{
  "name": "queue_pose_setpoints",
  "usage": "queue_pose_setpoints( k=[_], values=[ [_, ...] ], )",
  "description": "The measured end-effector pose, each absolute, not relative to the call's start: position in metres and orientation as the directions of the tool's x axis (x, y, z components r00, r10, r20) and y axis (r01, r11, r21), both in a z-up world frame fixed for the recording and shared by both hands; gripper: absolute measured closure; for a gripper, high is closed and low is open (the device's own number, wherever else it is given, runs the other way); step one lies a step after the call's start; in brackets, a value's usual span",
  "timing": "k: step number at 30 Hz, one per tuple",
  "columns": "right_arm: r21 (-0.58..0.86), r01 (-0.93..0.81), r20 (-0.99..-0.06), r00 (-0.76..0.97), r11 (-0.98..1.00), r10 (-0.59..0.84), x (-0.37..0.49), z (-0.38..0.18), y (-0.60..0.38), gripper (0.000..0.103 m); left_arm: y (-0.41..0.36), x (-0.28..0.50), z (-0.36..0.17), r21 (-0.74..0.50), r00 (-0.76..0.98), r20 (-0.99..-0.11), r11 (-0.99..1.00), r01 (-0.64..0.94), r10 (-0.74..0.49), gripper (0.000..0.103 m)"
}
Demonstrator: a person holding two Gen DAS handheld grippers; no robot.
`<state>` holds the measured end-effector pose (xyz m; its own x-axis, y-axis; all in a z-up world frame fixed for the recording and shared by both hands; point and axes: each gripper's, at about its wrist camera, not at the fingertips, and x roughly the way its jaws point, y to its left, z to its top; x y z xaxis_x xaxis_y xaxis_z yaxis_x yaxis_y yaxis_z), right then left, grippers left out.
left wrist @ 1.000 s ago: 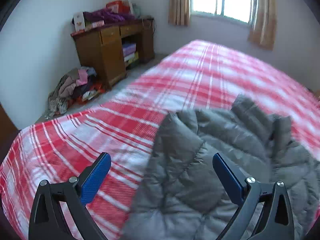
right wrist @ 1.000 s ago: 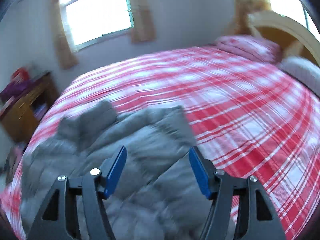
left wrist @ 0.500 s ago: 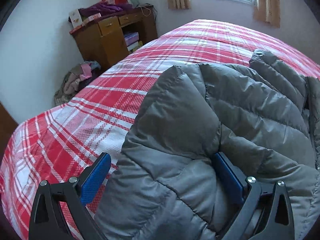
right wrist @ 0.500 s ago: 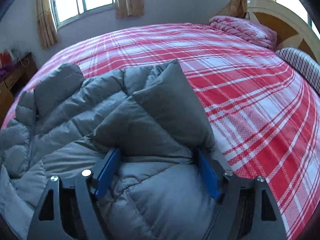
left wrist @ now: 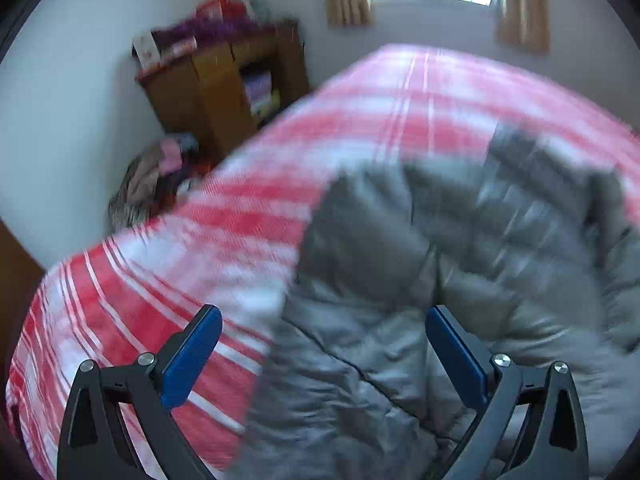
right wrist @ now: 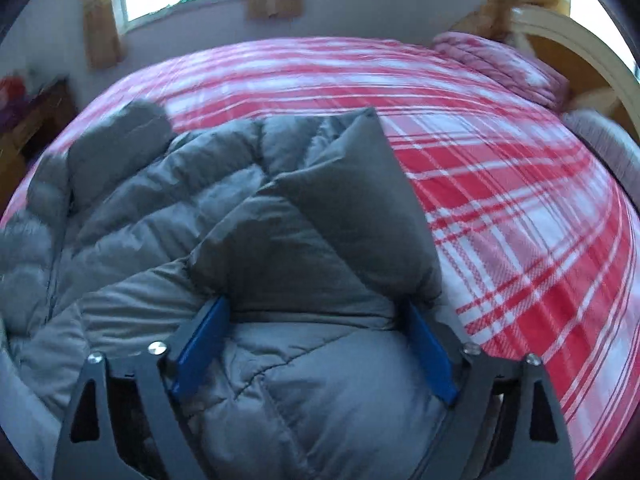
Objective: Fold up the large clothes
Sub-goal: 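Fold the jacket side inward with the left gripper while the right gripper presses the jacket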
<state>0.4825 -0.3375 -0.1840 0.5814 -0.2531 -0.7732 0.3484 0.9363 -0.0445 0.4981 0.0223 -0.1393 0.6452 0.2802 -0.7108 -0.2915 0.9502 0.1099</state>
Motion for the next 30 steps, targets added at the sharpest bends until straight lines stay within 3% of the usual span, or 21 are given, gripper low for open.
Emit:
queue_pose_setpoints(
  k=[3,7,13,21,27,28,30],
  values=[
    [0.0,0.29,-0.786,0.591,0.957,-0.179,0.478,-0.166,-0.344,0.01,0.019,0.507,-0.105,0.086,0.711,-0.666,0.97,-0.227,0.225,0.001],
    [0.031,0.241,-0.76,0.636,0.97,-0.134,0.492,-0.133,-0.345,0.002,0.007,0.56,-0.087,0.024,0.687,-0.713,0.984,-0.177,0.141,0.001],
    [0.113,0.204,-0.788,0.615,0.972,-0.037,0.562,-0.106,-0.343,0.002,-0.017,0.645,-0.073,-0.069,0.647,-0.762,0.988,-0.141,0.039,0.001],
    [0.186,0.177,-0.779,0.626,0.967,0.035,0.631,-0.099,-0.321,0.002,-0.053,0.711,-0.098,-0.059,0.603,-0.798,0.993,-0.099,0.013,0.001],
    [0.141,0.136,-0.802,0.596,0.981,0.033,0.669,-0.121,-0.303,0.002,-0.062,0.722,-0.132,-0.037,0.566,-0.824,0.998,-0.045,-0.005,0.001],
    [0.125,0.126,-0.809,0.587,0.984,0.027,0.674,-0.126,-0.302,0.002,-0.062,0.718,-0.133,-0.044,0.579,-0.815,0.999,-0.027,-0.02,0.004],
    [0.112,0.095,-0.822,0.569,0.989,0.038,0.677,-0.135,-0.301,0.008,-0.061,0.711,-0.136,-0.065,0.584,-0.81,0.998,0.017,-0.062,0.033]
  ],
)
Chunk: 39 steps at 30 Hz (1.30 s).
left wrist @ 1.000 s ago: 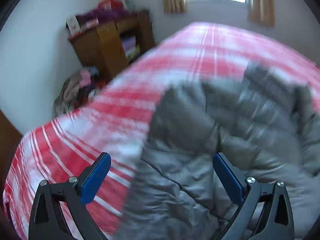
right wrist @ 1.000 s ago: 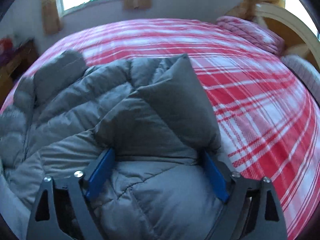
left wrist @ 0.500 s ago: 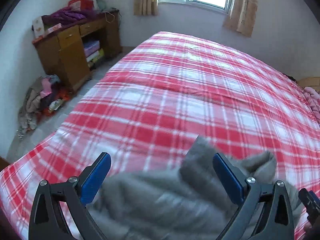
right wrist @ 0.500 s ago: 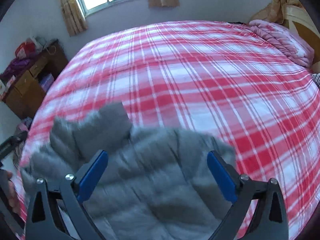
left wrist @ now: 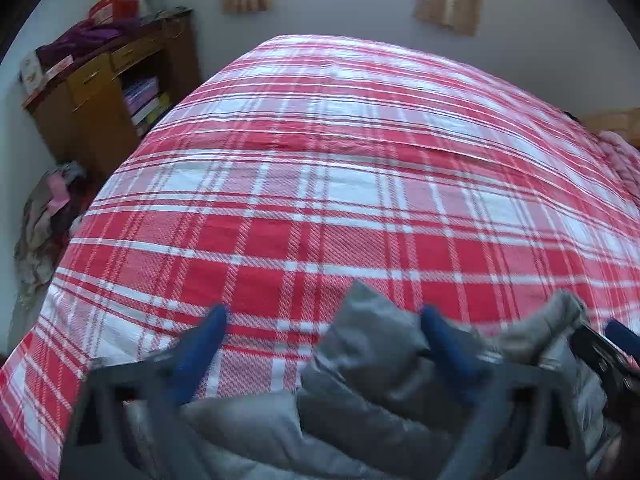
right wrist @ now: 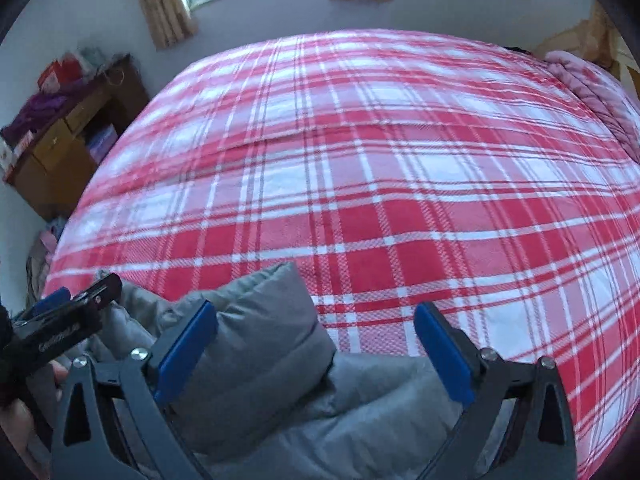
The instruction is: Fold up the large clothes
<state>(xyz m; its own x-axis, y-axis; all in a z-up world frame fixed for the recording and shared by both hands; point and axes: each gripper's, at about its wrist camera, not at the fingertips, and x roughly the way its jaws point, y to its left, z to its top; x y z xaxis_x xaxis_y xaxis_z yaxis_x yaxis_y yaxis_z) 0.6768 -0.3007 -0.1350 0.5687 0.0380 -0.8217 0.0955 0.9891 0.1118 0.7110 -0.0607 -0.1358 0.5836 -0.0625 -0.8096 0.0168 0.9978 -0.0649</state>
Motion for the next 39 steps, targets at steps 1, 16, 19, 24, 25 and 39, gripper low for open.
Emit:
queue_pose_setpoints(
  k=[1,16,19,24,25,39],
  values=[
    [0.112,0.068,-0.823,0.565,0.991,0.054,0.675,-0.138,-0.301,0.022,-0.06,0.709,-0.137,-0.095,0.569,-0.815,0.994,0.053,-0.108,0.062],
    [0.008,-0.054,-0.748,0.662,0.999,0.042,0.584,-0.114,-0.319,0.096,-0.035,0.574,-0.105,-0.013,0.748,-0.641,0.977,0.215,-0.173,0.096],
    [0.01,-0.053,-0.745,0.665,0.999,0.043,0.57,-0.123,-0.321,0.097,-0.036,0.556,-0.128,0.031,0.737,-0.66,0.975,0.219,-0.145,0.096],
    [-0.026,-0.047,-0.785,0.619,0.999,0.008,0.562,-0.158,-0.321,0.1,-0.039,0.566,-0.157,0.087,0.71,-0.7,0.978,0.187,-0.074,0.096],
    [-0.034,-0.039,-0.793,0.609,0.999,-0.004,0.563,-0.165,-0.321,0.1,-0.04,0.566,-0.157,0.091,0.711,-0.7,0.979,0.183,-0.068,0.096],
    [0.019,-0.037,-0.765,0.643,0.999,0.038,0.543,-0.115,-0.348,0.031,-0.013,0.516,-0.077,0.177,0.85,-0.527,0.979,0.105,0.004,0.01]
  ],
)
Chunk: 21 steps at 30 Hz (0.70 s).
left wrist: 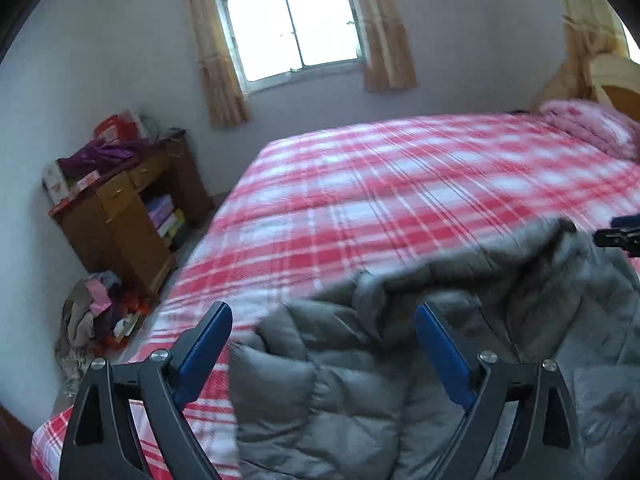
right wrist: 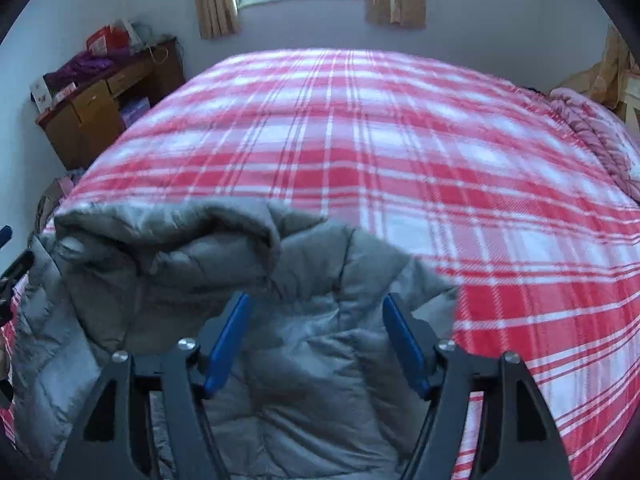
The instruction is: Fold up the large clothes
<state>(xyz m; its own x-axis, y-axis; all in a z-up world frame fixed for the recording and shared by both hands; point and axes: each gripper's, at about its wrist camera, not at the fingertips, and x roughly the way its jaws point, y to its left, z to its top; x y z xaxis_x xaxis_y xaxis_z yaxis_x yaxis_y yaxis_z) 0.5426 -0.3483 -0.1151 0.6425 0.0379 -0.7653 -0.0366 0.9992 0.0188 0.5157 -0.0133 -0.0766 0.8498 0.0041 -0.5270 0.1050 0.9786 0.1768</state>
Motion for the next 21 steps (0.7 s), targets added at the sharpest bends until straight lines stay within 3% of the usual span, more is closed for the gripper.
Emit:
queue_pose_setpoints(
  k=[4,8,15,21],
  values=[
    [0.032,0.006,-0.706,0.708,0.999,0.018,0.555,-0.087,-0.344,0.033,-0.01,0.557,-0.064,0.141,0.84,-0.531,0.989,-0.046,0.115,0.01],
    [0.147,0.046,-0.675,0.735,0.988,0.066,0.585,-0.074,-0.338,0.033,-0.024,0.597,-0.067,0.083,0.81,-0.577,0.994,-0.066,0.102,0.01],
    [0.135,-0.069,-0.757,0.636,0.988,0.148,0.612,-0.12,-0.29,0.033,-0.047,0.601,-0.129,0.182,0.746,-0.655,0.983,0.001,0.12,0.01],
    [0.069,-0.11,-0.79,0.602,0.992,0.121,0.594,-0.165,-0.285,0.035,-0.039,0.601,-0.158,0.143,0.723,-0.685,0.99,0.008,0.093,0.01]
  ],
)
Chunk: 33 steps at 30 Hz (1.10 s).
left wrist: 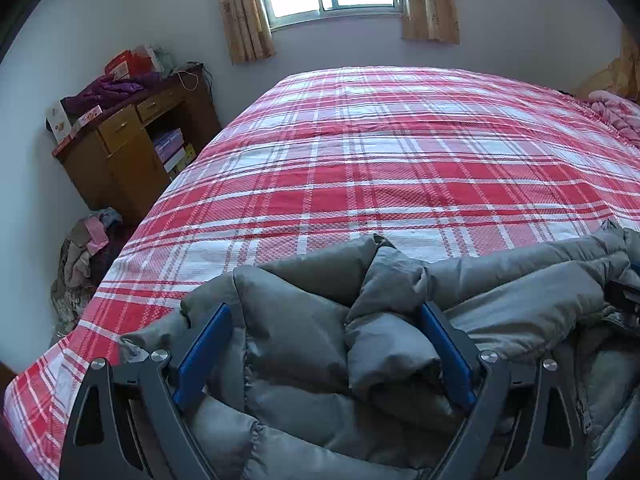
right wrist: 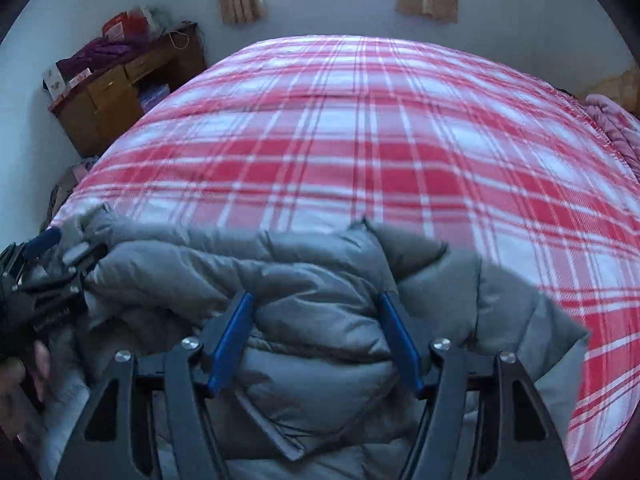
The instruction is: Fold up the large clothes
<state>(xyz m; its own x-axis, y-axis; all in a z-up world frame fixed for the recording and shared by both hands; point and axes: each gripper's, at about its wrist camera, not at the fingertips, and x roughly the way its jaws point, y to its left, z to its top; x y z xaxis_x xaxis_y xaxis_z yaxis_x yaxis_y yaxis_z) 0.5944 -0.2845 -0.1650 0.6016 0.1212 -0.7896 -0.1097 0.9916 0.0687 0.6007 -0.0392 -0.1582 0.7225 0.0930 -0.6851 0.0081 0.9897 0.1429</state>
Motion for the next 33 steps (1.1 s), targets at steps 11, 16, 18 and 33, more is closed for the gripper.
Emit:
queue_pose_setpoints(
  k=[11,16,18,33],
  values=[
    [-0.002,-0.092,-0.768,0.638,0.996,0.057,0.588,-0.181,-0.28,0.035,-0.045,0.609,-0.175,0.189,0.689,-0.711,0.982,-0.003,0.139,0.001],
    [-0.029,-0.083,-0.768,0.64,0.996,0.031,0.59,-0.183,-0.278,0.034,-0.043,0.61,-0.177,0.164,0.681,-0.722,0.987,-0.001,0.12,0.001],
    [-0.039,-0.079,-0.767,0.641,0.996,0.021,0.59,-0.183,-0.277,0.034,-0.042,0.61,-0.177,0.156,0.68,-0.724,0.988,-0.001,0.115,0.001],
    [0.011,-0.042,-0.699,0.714,0.999,0.038,0.567,-0.143,-0.283,0.034,-0.049,0.585,-0.105,-0.029,0.754,-0.657,1.0,0.004,-0.022,0.001]
  ],
)
